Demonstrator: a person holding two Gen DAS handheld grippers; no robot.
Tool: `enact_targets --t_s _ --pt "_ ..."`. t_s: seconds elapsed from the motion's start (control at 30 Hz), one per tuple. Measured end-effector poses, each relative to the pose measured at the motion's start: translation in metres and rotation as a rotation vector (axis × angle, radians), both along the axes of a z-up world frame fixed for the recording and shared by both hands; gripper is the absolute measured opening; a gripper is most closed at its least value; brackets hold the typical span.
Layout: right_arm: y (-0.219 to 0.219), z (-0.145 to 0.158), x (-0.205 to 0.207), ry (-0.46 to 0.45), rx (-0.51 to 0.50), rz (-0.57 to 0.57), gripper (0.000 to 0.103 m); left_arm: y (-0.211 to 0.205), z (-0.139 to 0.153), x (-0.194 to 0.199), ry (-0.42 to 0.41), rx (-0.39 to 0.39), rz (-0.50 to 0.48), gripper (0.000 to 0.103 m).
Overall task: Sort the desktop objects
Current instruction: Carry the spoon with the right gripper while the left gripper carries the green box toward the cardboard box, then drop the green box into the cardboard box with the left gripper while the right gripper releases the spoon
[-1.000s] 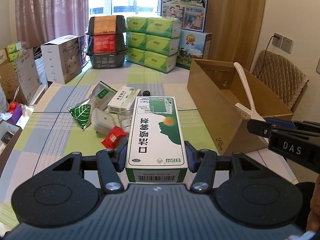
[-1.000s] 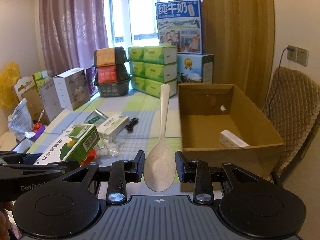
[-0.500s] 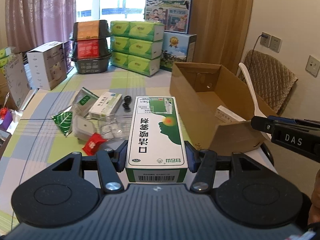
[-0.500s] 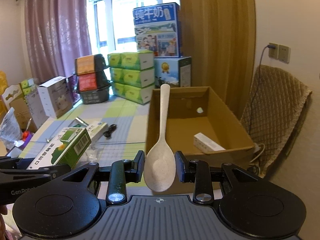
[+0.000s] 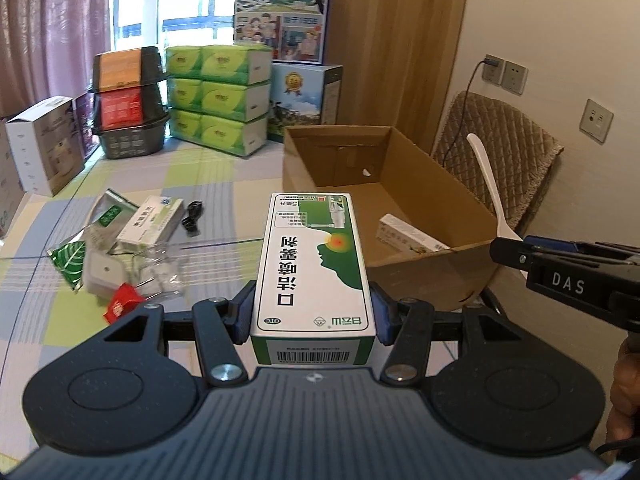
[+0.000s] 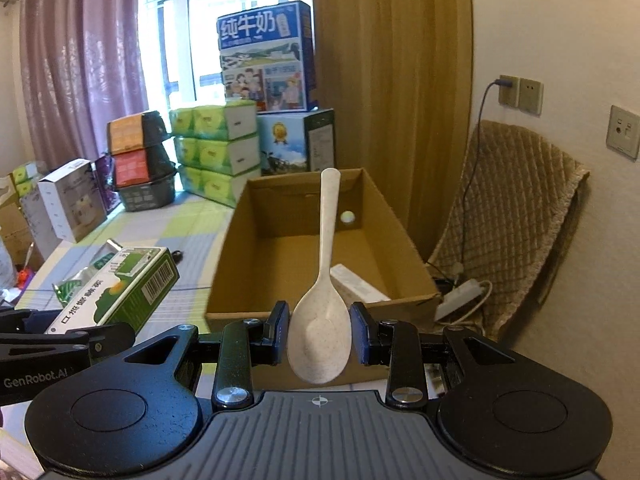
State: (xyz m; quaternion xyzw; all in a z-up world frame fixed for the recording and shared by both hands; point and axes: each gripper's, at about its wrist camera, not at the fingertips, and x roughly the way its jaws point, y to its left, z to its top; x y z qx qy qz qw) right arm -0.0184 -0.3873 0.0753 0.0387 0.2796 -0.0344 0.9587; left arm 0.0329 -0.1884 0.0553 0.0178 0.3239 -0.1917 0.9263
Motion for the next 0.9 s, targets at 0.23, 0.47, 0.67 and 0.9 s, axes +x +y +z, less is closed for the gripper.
enact_targets --t_s 0.23,0.47,0.67,0.9 --pt "-0.015 -0.001 0.01 0.007 -0.003 -0.007 0.03 -0.021 0.003 0.012 -0.003 -0.002 -0.027 0.051" --pt "-0.023 0.003 0.031 0.0 -0.027 0.005 0.03 -0.04 0.007 0.032 -0.005 -0.008 -0.043 0.051" --pt "-0.036 0.009 0.062 0.002 -0.012 0.015 0.03 -0.058 0.008 0.055 -0.003 -0.017 -0.057 0.051" --pt "-0.049 0.006 0.103 0.026 0.005 0.025 0.03 -0.075 0.003 0.086 0.014 -0.029 -0.065 0.051"
